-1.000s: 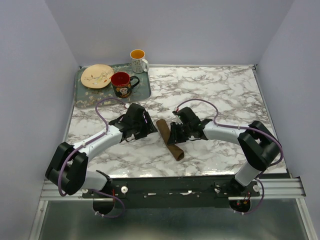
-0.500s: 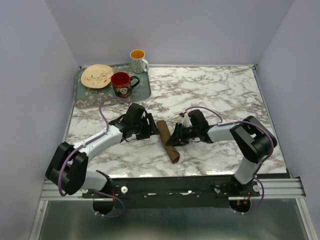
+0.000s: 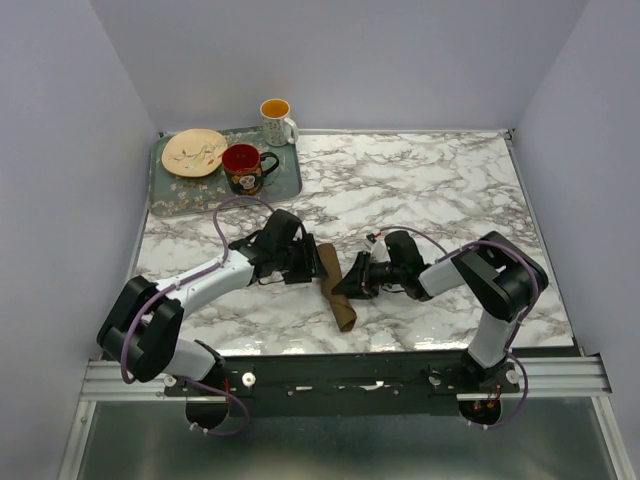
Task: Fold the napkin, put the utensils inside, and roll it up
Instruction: Roll the napkin with the utensil
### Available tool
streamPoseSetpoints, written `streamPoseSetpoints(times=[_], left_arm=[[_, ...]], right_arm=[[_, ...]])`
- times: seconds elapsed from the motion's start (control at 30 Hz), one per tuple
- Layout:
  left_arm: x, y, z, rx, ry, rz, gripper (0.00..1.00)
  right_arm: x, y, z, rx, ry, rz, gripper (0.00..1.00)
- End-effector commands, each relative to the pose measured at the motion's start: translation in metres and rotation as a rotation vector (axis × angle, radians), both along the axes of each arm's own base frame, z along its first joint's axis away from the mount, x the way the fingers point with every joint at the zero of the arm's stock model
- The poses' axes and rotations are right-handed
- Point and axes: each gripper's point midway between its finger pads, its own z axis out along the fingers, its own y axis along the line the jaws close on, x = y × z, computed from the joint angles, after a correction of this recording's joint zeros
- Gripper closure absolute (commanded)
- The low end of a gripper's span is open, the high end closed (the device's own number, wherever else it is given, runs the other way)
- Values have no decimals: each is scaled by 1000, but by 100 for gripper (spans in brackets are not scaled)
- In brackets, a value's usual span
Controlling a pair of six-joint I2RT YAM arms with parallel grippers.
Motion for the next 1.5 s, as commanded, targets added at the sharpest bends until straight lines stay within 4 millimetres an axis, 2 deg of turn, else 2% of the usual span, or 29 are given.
streamPoseSetpoints(times=[0.0,0.17,0.3,0.5,0.7,0.73,0.83,0.87,0.93,0.97,1.13,1.27,1.33,1.4,1.47], left_arm=[[-8,-15,6,0,-6,-54,45],[-11,-24,7,-9,-5,-69,53],[-14,-26,-1,9,14,-72,58],[-10,-21,-11,47,17,-21,58],[-8,-29,-14,12,29,-7,57],[-9,-28,-15,14,31,-7,56],[-9,-27,-15,15,30,-4,57],[-9,-28,-15,14,26,-2,57],[-8,-27,-12,13,19,0,57],[-8,-27,-12,16,18,2,57],[-10,-17,-10,57,6,25,54],[-7,-8,1,99,-35,43,46],[-4,-11,9,100,-57,41,46],[-1,-19,14,96,-63,28,41],[-2,-24,13,123,-51,8,39]], right_arm=[[1,-2,-6,5,36,-38,64],[4,-3,-5,-20,12,-43,62],[4,-4,-4,-30,13,-46,60],[6,-6,-2,-42,2,-56,58],[2,-10,0,-65,-22,-40,51],[4,-9,7,-62,-47,-37,48],[1,-15,9,-109,-81,-13,42],[4,-14,18,-106,-111,-9,41],[2,-20,18,-145,-124,5,41],[4,-19,27,-139,-155,5,40],[2,-32,34,-213,-207,13,38],[4,-48,31,-298,-254,-9,36],[-3,-59,26,-331,-251,-8,36],[-4,-67,21,-356,-252,-25,36],[-4,-77,20,-368,-261,-55,35]])
